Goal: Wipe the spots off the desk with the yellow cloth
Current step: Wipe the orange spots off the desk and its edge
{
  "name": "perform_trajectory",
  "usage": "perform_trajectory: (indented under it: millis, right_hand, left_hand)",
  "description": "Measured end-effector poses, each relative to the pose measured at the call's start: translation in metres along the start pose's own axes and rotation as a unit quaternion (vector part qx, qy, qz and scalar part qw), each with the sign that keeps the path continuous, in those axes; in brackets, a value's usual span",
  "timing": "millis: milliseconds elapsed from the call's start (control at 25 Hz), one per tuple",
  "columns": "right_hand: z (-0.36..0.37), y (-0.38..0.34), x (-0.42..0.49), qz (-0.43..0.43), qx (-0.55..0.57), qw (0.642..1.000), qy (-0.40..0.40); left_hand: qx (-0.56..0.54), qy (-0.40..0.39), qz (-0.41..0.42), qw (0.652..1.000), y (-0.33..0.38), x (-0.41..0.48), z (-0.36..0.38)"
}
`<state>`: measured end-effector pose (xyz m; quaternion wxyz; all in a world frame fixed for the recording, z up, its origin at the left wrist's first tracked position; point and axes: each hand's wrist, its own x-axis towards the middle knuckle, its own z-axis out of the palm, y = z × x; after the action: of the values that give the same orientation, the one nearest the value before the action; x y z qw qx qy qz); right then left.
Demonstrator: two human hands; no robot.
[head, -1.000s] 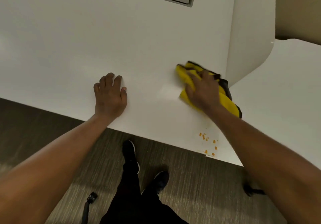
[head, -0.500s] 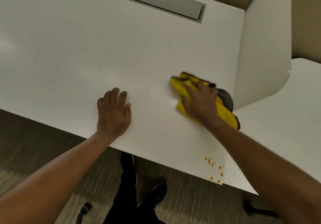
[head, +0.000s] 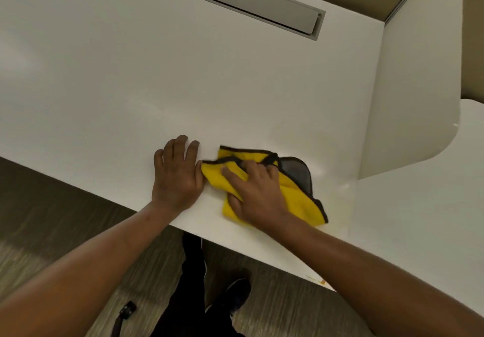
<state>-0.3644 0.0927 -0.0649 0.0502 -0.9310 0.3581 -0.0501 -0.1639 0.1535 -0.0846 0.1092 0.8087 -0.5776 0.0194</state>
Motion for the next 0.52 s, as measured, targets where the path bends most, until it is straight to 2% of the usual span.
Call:
perform_trajectory:
  millis: [40,80,120,200,280,320,360,400,520]
  right_hand:
    - [-0.007,0.022,-0.008,-0.031,-0.005,0.999,-0.013]
    - [-0.014,0.051,-0.004,-0.024,-0.022,0.999,-0.020]
    - [-0.019,0.082,0.009,0.025,-0.056,0.998,-0.024]
    - [-0.028,0.136,0.050,0.188,-0.087,0.978,0.001]
    - [-0.030,0.152,0.095,0.342,-0.043,0.937,0.057]
    - [-0.028,0.142,0.113,0.383,-0.035,0.921,0.064]
    - [-0.025,0.124,0.124,0.389,-0.041,0.919,0.047]
    - [-0.019,0.102,0.126,0.359,-0.050,0.932,0.034]
    - [-0.002,0.025,0.071,0.186,-0.015,0.982,0.027]
  left_hand:
    - [0.002,-0.002,0.000,1.000,0.000,0.000,0.000]
    - [0.003,-0.004,-0.001,1.000,0.000,0.001,0.000]
    - [0.003,-0.006,-0.002,1.000,0.000,0.001,0.000]
    - [0.001,-0.007,-0.004,1.000,0.001,0.001,0.000]
    - [0.002,-0.009,-0.003,1.000,0.001,0.001,0.000]
    - [0.003,-0.010,-0.004,1.000,0.001,0.001,0.000]
    - [0.003,-0.011,-0.005,1.000,0.001,0.001,0.000]
    - [0.002,-0.013,-0.006,1.000,0.001,0.001,-0.001]
    - [-0.001,-0.015,-0.007,1.000,0.001,0.000,-0.003]
